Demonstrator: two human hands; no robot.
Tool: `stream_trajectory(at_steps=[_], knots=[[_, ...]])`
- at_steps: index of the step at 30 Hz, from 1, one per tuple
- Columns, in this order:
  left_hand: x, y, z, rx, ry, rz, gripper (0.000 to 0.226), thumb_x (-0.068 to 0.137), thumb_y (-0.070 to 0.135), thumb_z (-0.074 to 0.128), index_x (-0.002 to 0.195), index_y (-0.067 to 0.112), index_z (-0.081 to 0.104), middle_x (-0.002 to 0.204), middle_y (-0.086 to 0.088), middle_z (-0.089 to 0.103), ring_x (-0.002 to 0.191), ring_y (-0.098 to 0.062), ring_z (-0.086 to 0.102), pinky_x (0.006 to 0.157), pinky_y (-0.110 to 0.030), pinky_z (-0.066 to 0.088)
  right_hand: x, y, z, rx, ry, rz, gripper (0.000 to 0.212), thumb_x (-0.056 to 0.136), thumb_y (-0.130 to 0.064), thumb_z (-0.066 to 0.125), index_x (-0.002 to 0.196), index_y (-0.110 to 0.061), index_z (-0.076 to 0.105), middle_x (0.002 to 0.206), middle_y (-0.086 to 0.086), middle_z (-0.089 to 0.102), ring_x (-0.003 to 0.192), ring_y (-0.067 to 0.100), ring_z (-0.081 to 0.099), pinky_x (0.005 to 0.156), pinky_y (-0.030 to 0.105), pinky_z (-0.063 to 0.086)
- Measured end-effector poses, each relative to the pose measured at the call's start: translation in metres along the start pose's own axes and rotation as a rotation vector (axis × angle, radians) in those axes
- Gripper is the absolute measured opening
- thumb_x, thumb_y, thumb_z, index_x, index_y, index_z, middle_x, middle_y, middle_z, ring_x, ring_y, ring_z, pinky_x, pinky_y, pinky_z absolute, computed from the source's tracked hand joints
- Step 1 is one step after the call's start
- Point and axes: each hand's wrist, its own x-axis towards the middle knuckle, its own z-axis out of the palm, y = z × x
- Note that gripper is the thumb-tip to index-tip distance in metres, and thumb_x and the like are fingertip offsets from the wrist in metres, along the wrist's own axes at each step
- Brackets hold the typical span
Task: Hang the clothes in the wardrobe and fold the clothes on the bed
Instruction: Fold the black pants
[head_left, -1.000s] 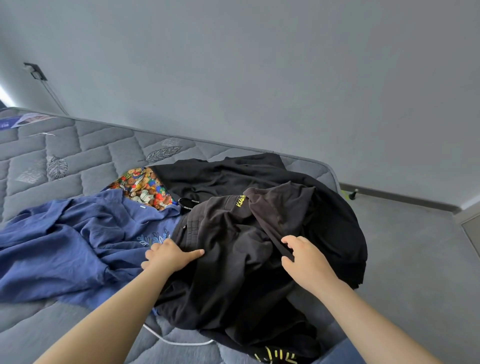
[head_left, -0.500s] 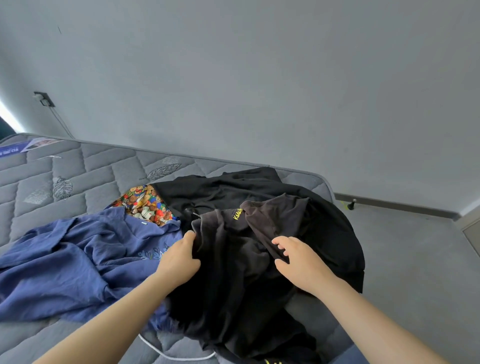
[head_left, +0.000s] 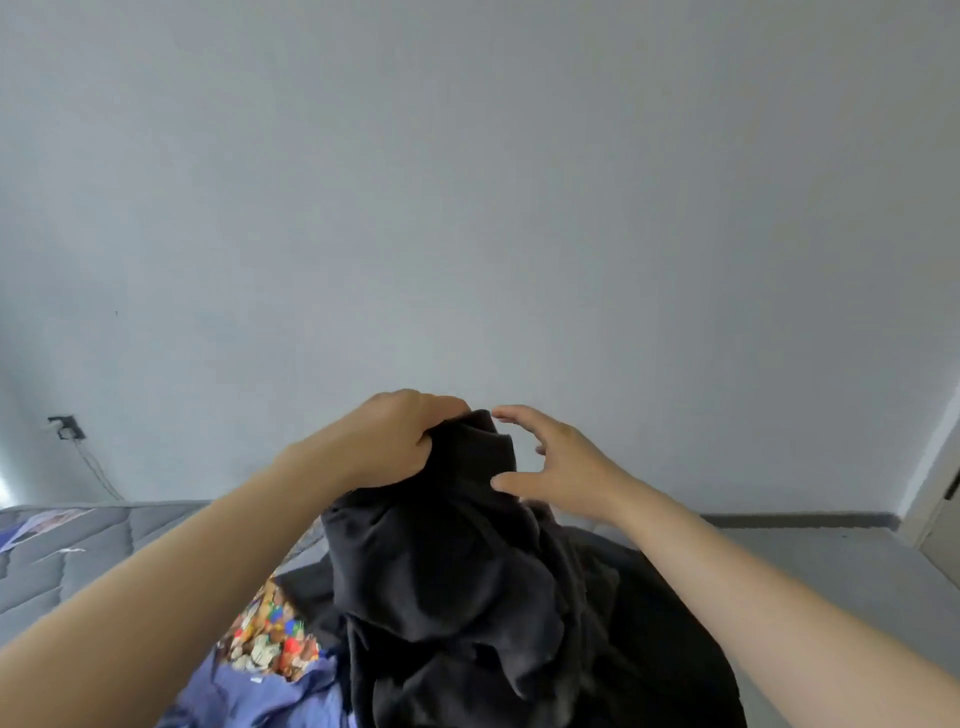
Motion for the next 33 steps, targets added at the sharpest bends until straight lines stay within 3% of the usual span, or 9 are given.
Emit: stream_trajectory(at_steps=[3, 7, 9, 12, 16, 21, 26, 33], knots=[[0.017, 0.018, -0.045, 0.076, 0.075, 0.082, 0.054, 0.074, 0.005, 0.036, 0.111, 0.041, 0.052, 0.099, 0.011, 0.064, 0.096, -0.016, 0.056, 0.083, -0.034, 0.047, 0.015, -0.03, -0.033, 0.085, 0.028, -0.06, 0.063, 0.072, -0.039, 0.073, 0.129, -0.047, 0.047, 0.13, -0.028, 0.051, 0.121, -0.008, 0.046, 0.088, 0.01, 0.042], [0.028, 0.032, -0.091, 0.075, 0.172, 0.044, 0.05, 0.079, 0.005, 0.036, 0.109, 0.041, 0.054, 0.102, 0.012, 0.065, 0.097, -0.014, 0.056, 0.082, -0.03, 0.047, 0.027, -0.06, -0.07, 0.052, 0.095, -0.106, 0.028, 0.07, -0.039, 0.072, 0.094, -0.029, 0.065, 0.096, -0.013, 0.066, 0.095, 0.001, 0.062, 0.089, 0.03, 0.052], [0.03, 0.035, -0.106, 0.022, 0.202, 0.01, 0.048, 0.08, 0.004, 0.036, 0.106, 0.04, 0.055, 0.103, 0.013, 0.065, 0.098, -0.014, 0.057, 0.083, -0.032, 0.049, 0.027, -0.071, -0.085, -0.039, 0.141, -0.11, 0.026, 0.072, -0.043, 0.071, 0.088, -0.024, 0.064, 0.091, -0.009, 0.067, 0.09, 0.007, 0.063, 0.085, 0.033, 0.054], [0.03, 0.038, -0.117, -0.032, 0.252, -0.014, 0.046, 0.079, 0.004, 0.036, 0.1, 0.039, 0.057, 0.099, 0.013, 0.066, 0.096, -0.014, 0.058, 0.082, -0.035, 0.05, 0.022, -0.08, -0.099, -0.221, 0.134, -0.109, 0.023, 0.073, -0.042, 0.068, 0.085, -0.024, 0.059, 0.082, -0.006, 0.065, 0.078, 0.012, 0.064, 0.071, 0.033, 0.055], [0.033, 0.035, -0.121, -0.088, 0.404, -0.06, 0.041, 0.081, 0.003, 0.038, 0.098, 0.033, 0.059, 0.088, 0.012, 0.064, 0.086, -0.011, 0.057, 0.068, -0.024, 0.044, 0.015, -0.074, -0.11, -0.393, 0.122, -0.039, 0.022, 0.075, -0.029, 0.065, 0.09, -0.024, 0.049, 0.079, 0.0, 0.062, 0.069, 0.017, 0.06, 0.061, 0.032, 0.05], [0.03, 0.029, -0.12, -0.119, 0.53, -0.088, 0.034, 0.082, 0.004, 0.04, 0.095, 0.027, 0.061, 0.083, 0.012, 0.062, 0.083, -0.015, 0.057, 0.069, -0.029, 0.043, 0.006, -0.066, -0.134, -0.466, 0.265, 0.019, 0.022, 0.077, -0.025, 0.064, 0.097, -0.021, 0.055, 0.086, -0.001, 0.064, 0.079, 0.019, 0.062, 0.071, 0.038, 0.053], [0.027, 0.025, -0.119, -0.122, 0.579, -0.098, 0.03, 0.083, 0.003, 0.042, 0.093, 0.022, 0.063, 0.084, 0.007, 0.064, 0.083, -0.017, 0.057, 0.069, -0.03, 0.043, 0.007, -0.071, -0.166, -0.628, 0.416, -0.016, 0.008, 0.082, -0.023, 0.058, 0.087, -0.024, 0.053, 0.082, -0.004, 0.061, 0.079, 0.021, 0.057, 0.063, 0.03, 0.041], [0.03, 0.016, -0.108, 0.1, 0.492, -0.255, 0.015, 0.093, 0.02, 0.047, 0.103, 0.023, 0.058, 0.094, 0.003, 0.063, 0.089, -0.023, 0.055, 0.071, -0.032, 0.04, -0.009, -0.065, -0.19, -0.799, 0.372, -0.04, 0.01, 0.091, -0.032, 0.055, 0.093, -0.026, 0.048, 0.072, -0.014, 0.05, 0.071, 0.016, 0.052, 0.054, 0.025, 0.032]])
